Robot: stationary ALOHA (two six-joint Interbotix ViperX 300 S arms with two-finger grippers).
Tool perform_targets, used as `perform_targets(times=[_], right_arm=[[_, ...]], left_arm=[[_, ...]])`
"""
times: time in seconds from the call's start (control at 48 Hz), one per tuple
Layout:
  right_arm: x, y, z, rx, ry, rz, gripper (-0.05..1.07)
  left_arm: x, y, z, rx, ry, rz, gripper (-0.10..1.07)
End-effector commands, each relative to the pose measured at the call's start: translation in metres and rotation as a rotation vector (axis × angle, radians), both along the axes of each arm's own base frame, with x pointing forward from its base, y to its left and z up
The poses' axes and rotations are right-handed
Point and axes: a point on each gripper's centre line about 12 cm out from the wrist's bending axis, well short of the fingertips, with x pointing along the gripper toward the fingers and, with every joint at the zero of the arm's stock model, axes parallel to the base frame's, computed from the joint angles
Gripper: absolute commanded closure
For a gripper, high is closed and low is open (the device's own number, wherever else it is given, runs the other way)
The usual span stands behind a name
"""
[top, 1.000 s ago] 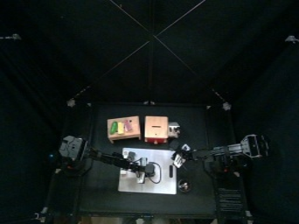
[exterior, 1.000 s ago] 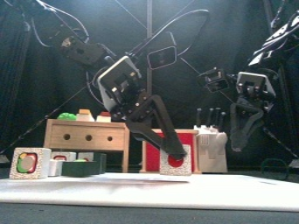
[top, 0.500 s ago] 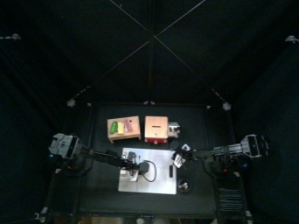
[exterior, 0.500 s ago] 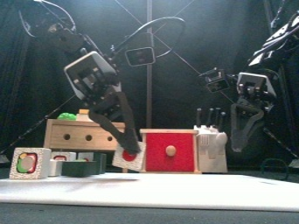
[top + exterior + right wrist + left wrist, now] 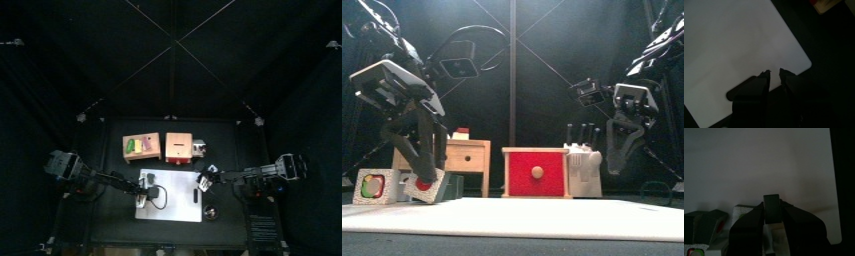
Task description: Place near white sushi
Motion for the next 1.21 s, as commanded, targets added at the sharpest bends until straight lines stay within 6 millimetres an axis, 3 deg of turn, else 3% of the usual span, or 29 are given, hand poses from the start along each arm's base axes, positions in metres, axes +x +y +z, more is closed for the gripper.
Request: perform_targets(times=[0.0, 0.271, 0.583, 0.771, 0.938, 1.188], right_arm=[[0.006, 0.0, 0.009, 0.002, -0.034, 0.0, 0.37], [0.01, 0.0, 0.011, 0.003, -0.038, -0.003, 0.37], [0.013, 0.0, 0.01, 0.001, -0.036, 0.0, 0.37], [0.014, 0.0, 0.011, 0.002, -0.038, 0.0, 0.37], [0.014, 0.0, 0.011, 0.003, -0.038, -0.001, 0.37], [0.018, -0.001, 0.017, -0.007, -0.045, -0.003, 0.37]], left_arm=[[-0.002, 0.001, 0.006, -0.007, -0.019, 0.005, 0.44], [-0.004, 0.002, 0.003, -0.011, -0.021, 0.009, 0.43], [-0.005, 0.003, 0.003, -0.007, -0.017, 0.007, 0.21], [-0.003, 0.002, 0.007, -0.008, -0.033, 0.005, 0.19], [-0.002, 0.003, 0.017, -0.008, -0.064, -0.002, 0.19], [0.005, 0.0, 0.058, -0.018, -0.303, -0.063, 0.19]])
